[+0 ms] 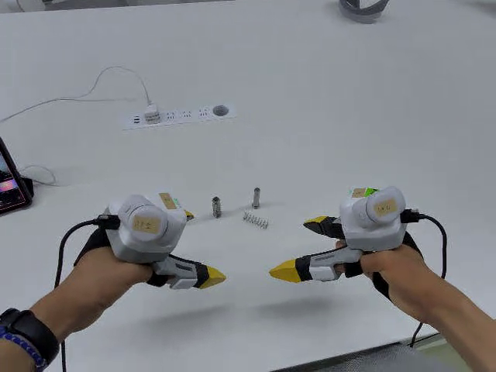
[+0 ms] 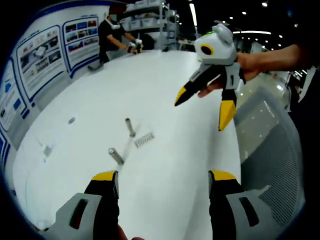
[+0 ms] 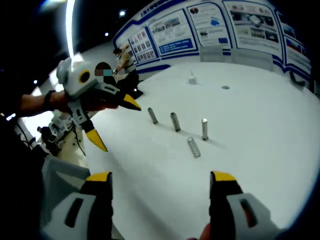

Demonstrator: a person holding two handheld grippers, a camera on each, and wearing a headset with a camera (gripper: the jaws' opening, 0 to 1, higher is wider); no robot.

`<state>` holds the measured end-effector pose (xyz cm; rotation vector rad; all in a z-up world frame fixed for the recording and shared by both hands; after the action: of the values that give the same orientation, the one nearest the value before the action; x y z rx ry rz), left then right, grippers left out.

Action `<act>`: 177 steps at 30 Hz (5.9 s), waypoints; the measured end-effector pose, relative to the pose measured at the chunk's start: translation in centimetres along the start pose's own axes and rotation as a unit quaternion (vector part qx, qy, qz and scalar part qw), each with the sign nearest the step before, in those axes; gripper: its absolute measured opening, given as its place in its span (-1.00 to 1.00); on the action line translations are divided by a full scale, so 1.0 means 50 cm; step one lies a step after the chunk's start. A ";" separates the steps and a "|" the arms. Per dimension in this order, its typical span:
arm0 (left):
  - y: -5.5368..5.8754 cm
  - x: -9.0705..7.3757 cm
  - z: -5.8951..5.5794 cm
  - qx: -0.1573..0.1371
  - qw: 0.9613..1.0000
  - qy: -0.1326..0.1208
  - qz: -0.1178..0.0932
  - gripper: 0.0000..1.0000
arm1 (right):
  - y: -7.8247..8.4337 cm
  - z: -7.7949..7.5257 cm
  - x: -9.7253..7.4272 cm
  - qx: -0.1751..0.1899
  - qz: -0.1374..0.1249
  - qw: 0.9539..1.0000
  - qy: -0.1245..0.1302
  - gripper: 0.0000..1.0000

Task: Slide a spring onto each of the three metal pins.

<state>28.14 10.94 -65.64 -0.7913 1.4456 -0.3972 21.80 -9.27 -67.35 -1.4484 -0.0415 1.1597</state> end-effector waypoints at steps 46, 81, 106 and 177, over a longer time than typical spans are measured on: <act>-0.063 0.220 0.045 0.005 0.999 0.034 -0.009 0.22 | 0.025 -0.022 -0.034 0.016 0.005 1.000 -0.011 0.63; -0.002 0.249 0.050 -0.042 0.999 0.012 -0.014 -0.35 | 0.041 -0.022 -0.029 0.024 0.014 0.999 -0.017 0.61; 0.033 0.205 0.023 -0.129 0.990 -0.033 -0.039 -0.80 | 0.037 -0.007 -0.019 0.019 0.028 0.999 -0.021 0.60; 0.167 -0.108 -0.043 -0.218 0.964 -0.097 -0.119 -0.80 | -0.056 0.112 0.074 0.005 0.000 0.993 -0.116 0.24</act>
<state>23.63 19.89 -67.38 -1.3297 1.2712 -0.1730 21.63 -2.10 -66.20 -1.2983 -0.1976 1.3213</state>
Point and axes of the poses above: the centre of the closed fingertips' face, and the gripper's own axes: x roughly forward along the fingers, z roughly to its left, y roughly out of its underside, the point moved 8 cm from there along -x, roughly backward along the fingers, and after that the axes turned 6 degrees about -x, right-handed, at the moved point
